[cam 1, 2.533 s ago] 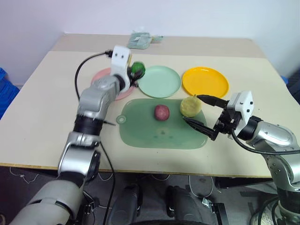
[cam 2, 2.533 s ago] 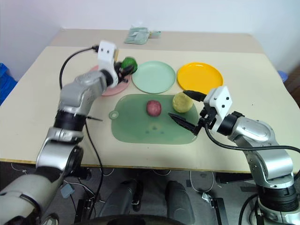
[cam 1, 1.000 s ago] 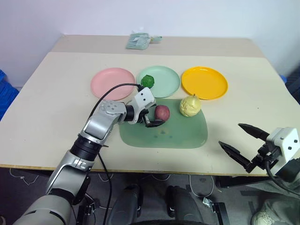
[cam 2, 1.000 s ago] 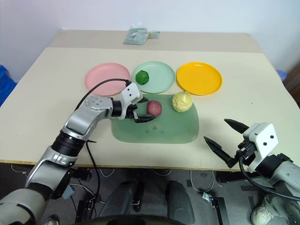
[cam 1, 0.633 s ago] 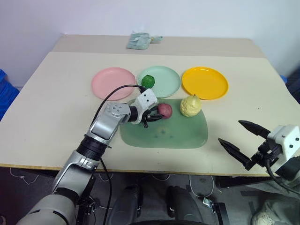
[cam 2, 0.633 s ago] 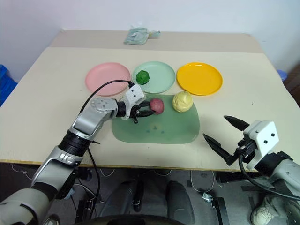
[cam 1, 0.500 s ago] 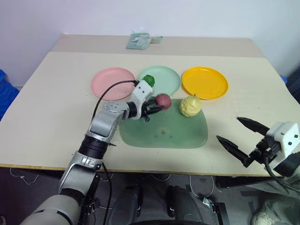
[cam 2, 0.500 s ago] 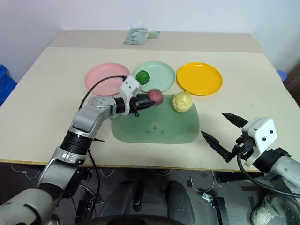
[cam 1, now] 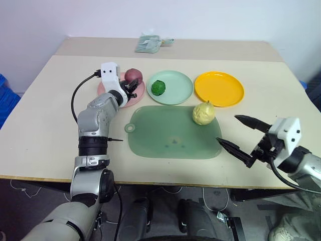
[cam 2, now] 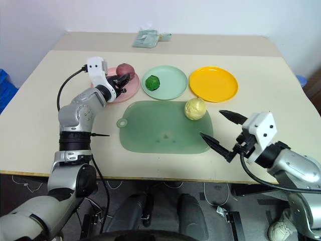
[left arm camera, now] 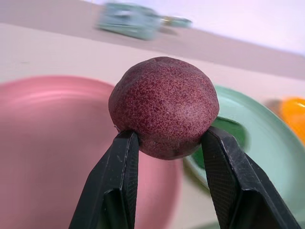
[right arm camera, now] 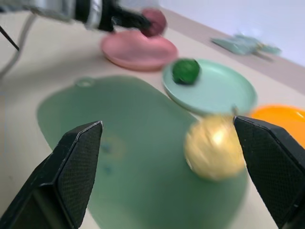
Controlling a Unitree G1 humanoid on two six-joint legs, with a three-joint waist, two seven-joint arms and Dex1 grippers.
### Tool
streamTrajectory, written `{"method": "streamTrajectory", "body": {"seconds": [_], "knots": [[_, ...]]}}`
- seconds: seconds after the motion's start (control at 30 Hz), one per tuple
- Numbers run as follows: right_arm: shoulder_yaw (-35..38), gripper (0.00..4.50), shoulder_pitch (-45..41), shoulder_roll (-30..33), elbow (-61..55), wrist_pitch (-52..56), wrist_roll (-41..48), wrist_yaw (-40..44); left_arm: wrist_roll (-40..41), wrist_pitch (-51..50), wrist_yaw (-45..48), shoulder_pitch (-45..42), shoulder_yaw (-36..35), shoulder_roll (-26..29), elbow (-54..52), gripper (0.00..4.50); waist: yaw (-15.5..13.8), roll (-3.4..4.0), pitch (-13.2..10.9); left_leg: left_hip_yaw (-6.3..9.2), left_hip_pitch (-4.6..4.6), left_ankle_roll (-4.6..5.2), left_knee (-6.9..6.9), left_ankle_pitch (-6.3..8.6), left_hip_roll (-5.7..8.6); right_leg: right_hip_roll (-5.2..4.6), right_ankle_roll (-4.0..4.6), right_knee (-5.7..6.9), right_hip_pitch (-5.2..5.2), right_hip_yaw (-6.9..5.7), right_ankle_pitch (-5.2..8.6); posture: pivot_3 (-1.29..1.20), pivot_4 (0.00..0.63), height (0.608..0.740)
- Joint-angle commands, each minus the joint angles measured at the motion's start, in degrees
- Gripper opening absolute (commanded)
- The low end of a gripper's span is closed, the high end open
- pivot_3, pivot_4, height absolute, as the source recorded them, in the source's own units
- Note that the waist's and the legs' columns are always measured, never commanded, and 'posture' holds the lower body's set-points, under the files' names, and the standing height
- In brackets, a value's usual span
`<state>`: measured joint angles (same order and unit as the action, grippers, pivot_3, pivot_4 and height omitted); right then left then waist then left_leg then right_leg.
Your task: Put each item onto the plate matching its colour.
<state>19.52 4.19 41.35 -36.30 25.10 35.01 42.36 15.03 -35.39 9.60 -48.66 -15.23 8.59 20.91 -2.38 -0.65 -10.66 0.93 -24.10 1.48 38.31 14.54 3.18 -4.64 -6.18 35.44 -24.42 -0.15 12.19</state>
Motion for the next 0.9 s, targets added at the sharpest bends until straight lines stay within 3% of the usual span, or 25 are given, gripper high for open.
{"method": "streamTrajectory", "body": {"seconds": [0.03,0.33,0.43,0.53,0.57,0.7,0.9], "knots": [[-2.45,4.5,-3.07,-0.16,-0.21,-1.15,0.8,1.17,-0.25,3.26,-2.62,-1.65,-0.46,-0.33,2.12,1.77,0.04,-0.01,0.0,0.0,0.0,0.0,0.0,0.0,0.0,0.0,0.0,0.0,0.0,0.0,0.0,0.0,0.15,0.74],[-8.55,4.5,-11.36,-2.2,2.61,-1.91,-0.25,1.3,-1.07,3.6,-3.79,-0.07,0.8,0.84,4.06,1.77,0.1,-0.02,0.0,0.0,0.0,-0.02,-0.01,0.0,0.01,-0.01,0.0,0.02,-0.02,0.01,0.0,0.0,0.15,0.74],[-9.7,4.5,-12.38,-2.6,3.13,-1.95,-0.77,1.07,-1.67,3.4,-3.54,0.43,1.74,1.65,3.62,2.76,0.14,-0.02,0.0,0.0,0.0,-0.02,-0.01,0.0,0.01,-0.02,0.0,0.02,-0.02,0.01,0.0,0.0,0.15,0.74],[-10.51,4.5,-13.38,-2.84,3.56,-1.76,-1.06,0.7,-1.63,2.84,-3.64,0.96,2.21,1.66,2.25,4.32,0.1,-0.02,0.0,0.0,0.0,-0.02,-0.01,0.0,0.01,-0.03,0.0,0.03,-0.03,0.01,-0.01,0.0,0.15,0.74],[-10.66,4.5,-13.76,-2.89,3.7,-1.58,-1.06,0.57,-1.62,2.64,-4.0,1.3,2.29,1.5,0.87,4.47,0.16,-0.02,0.0,0.0,0.0,-0.02,-0.01,0.0,0.01,-0.03,0.0,0.03,-0.03,0.01,-0.01,0.0,0.15,0.74],[-10.75,4.5,-15.1,-2.75,4.24,-0.89,-0.77,0.02,-4.46,3.18,-3.37,4.52,6.84,2.23,-7.59,4.47,0.2,-0.01,0.0,0.0,0.0,-0.03,-0.04,0.0,0.01,-0.05,0.01,0.02,-0.05,0.02,-0.01,0.0,0.15,0.74],[-10.13,4.5,-15.73,-2.39,4.45,-0.17,-0.77,-0.93,-2.22,2.22,7.78,6.15,16.15,1.52,-16.86,4.47,0.03,-0.01,0.0,0.0,-0.02,-0.04,-0.04,0.0,0.01,-0.1,0.02,0.01,-0.04,0.08,-0.01,0.0,0.15,0.74]]}}
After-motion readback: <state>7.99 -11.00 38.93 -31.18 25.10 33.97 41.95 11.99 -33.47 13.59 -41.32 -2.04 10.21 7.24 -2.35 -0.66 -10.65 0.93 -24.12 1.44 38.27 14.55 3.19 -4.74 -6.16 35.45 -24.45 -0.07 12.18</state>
